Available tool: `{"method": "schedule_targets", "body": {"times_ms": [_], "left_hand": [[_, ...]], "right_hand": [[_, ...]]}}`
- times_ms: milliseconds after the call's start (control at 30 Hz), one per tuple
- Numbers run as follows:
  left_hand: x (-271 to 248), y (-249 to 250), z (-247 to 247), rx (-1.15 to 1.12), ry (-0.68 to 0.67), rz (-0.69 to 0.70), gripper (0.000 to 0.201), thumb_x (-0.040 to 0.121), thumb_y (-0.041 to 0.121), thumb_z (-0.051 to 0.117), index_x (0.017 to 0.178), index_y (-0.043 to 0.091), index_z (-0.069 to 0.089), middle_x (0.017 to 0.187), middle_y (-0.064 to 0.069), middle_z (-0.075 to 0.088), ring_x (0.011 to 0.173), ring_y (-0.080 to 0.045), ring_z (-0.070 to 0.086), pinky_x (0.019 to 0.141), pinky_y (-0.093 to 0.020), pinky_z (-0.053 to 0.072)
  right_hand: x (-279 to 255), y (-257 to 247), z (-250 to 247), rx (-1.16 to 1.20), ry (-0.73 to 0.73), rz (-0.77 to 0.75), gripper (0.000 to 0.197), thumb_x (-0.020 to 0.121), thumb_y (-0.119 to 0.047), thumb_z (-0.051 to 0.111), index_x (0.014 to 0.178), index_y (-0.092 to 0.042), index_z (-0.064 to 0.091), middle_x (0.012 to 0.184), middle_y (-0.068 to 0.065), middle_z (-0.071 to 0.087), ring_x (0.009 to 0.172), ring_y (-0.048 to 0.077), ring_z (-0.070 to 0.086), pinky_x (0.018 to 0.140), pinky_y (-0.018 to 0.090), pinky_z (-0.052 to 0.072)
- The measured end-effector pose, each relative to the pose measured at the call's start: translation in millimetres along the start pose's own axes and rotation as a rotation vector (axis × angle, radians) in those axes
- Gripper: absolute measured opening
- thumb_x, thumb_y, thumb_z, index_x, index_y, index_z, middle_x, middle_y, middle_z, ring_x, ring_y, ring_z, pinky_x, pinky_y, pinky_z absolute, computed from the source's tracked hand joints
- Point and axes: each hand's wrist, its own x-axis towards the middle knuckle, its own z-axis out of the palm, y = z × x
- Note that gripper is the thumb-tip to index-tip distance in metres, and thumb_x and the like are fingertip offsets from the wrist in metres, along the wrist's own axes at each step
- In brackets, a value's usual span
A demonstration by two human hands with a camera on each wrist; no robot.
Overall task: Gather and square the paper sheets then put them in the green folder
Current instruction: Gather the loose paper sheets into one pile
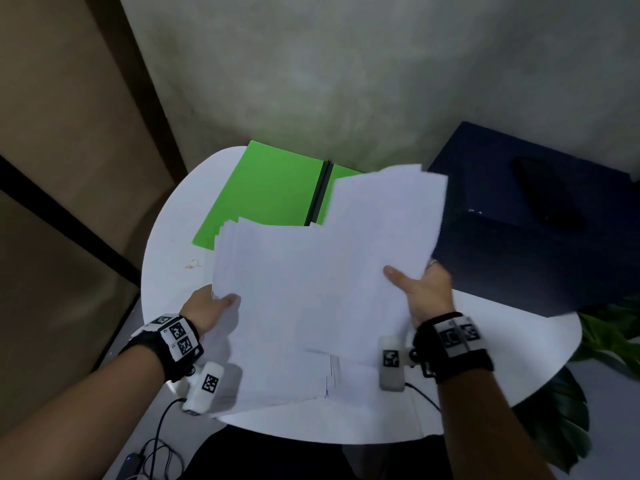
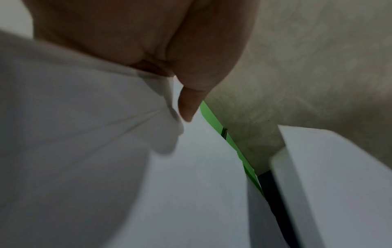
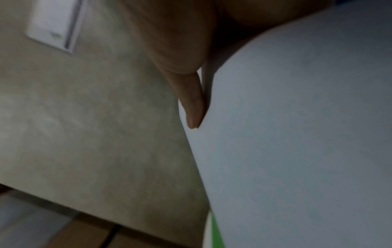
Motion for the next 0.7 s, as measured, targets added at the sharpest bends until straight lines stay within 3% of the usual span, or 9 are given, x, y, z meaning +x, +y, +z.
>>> {"method": "schedule_targets", "body": {"times_ms": [100, 167, 233, 333, 433, 467, 633, 700], "left_hand": [[1, 2, -3, -0.133, 0.011, -0.086, 0.069, 0.097, 0.05, 0.046, 0.143, 0.0, 0.042, 0.15, -0.016, 0.043, 0.137, -0.032, 0.042, 0.115, -0.044, 0.03], [2, 2, -3, -0.207, 0.02, -0.12, 0.074, 0.095, 0.059, 0.039, 0.147, 0.006, 0.039, 0.153, -0.013, 0.039, 0.141, -0.031, 0.037, 0.117, -0.046, 0.027], [2, 5, -2, -0.265, 0.011, -0.164, 0.08, 0.093, 0.066, 0.036, 0.147, 0.008, 0.038, 0.153, -0.012, 0.039, 0.141, -0.031, 0.036, 0.117, -0.046, 0.026], [2, 8, 0, -0.26, -0.012, -0.154, 0.082, 0.091, 0.069, 0.038, 0.147, 0.009, 0.039, 0.152, -0.012, 0.041, 0.14, -0.03, 0.038, 0.117, -0.046, 0.027], [3, 4, -1, -0.32, -0.026, -0.161, 0.1, 0.073, 0.081, 0.044, 0.147, 0.014, 0.041, 0.153, -0.008, 0.041, 0.14, -0.028, 0.038, 0.117, -0.047, 0.027], [2, 3, -2, -0.346, -0.031, -0.173, 0.104, 0.069, 0.083, 0.045, 0.147, 0.015, 0.041, 0.153, -0.008, 0.042, 0.14, -0.028, 0.038, 0.117, -0.048, 0.027], [6, 1, 0, -0.373, 0.002, -0.179, 0.083, 0.09, 0.069, 0.041, 0.148, 0.01, 0.038, 0.153, -0.013, 0.039, 0.141, -0.031, 0.037, 0.117, -0.047, 0.026], [7, 0, 0, -0.351, 0.011, -0.182, 0.083, 0.09, 0.068, 0.041, 0.147, 0.009, 0.039, 0.153, -0.013, 0.04, 0.14, -0.031, 0.037, 0.117, -0.047, 0.026]], "right_hand": [[-3, 49, 37, -0.212, -0.051, 0.176, 0.064, 0.067, -0.009, 0.088, 0.123, -0.006, 0.057, 0.122, 0.013, 0.067, 0.108, 0.028, 0.066, 0.101, 0.043, 0.05], [-11, 70, 57, -0.375, -0.053, 0.261, 0.085, 0.072, -0.017, 0.086, 0.142, -0.004, 0.04, 0.146, 0.014, 0.047, 0.131, 0.027, 0.05, 0.112, 0.033, 0.037], [-21, 79, 74, -0.469, -0.104, 0.319, 0.093, 0.079, -0.021, 0.08, 0.151, -0.007, 0.023, 0.157, 0.01, 0.031, 0.142, 0.025, 0.035, 0.113, 0.029, 0.029], [-27, 87, 90, -0.549, -0.23, 0.305, 0.088, 0.084, -0.025, 0.075, 0.152, -0.009, 0.022, 0.158, 0.006, 0.03, 0.144, 0.023, 0.033, 0.113, 0.028, 0.028], [-23, 87, 91, -0.518, -0.282, 0.289, 0.08, 0.082, -0.024, 0.077, 0.148, -0.008, 0.034, 0.152, 0.005, 0.04, 0.139, 0.022, 0.041, 0.111, 0.028, 0.032], [-19, 86, 86, -0.503, -0.25, 0.297, 0.078, 0.083, -0.022, 0.076, 0.147, -0.009, 0.035, 0.151, 0.006, 0.042, 0.138, 0.023, 0.042, 0.111, 0.029, 0.033], [-4, 87, 39, -0.639, 0.105, 0.313, 0.07, 0.089, -0.015, 0.066, 0.149, -0.012, 0.032, 0.147, 0.015, 0.047, 0.13, 0.033, 0.051, 0.105, 0.036, 0.043], [-2, 89, 32, -0.611, 0.118, 0.301, 0.072, 0.088, -0.017, 0.068, 0.149, -0.011, 0.031, 0.148, 0.013, 0.045, 0.132, 0.032, 0.049, 0.106, 0.036, 0.041]]}}
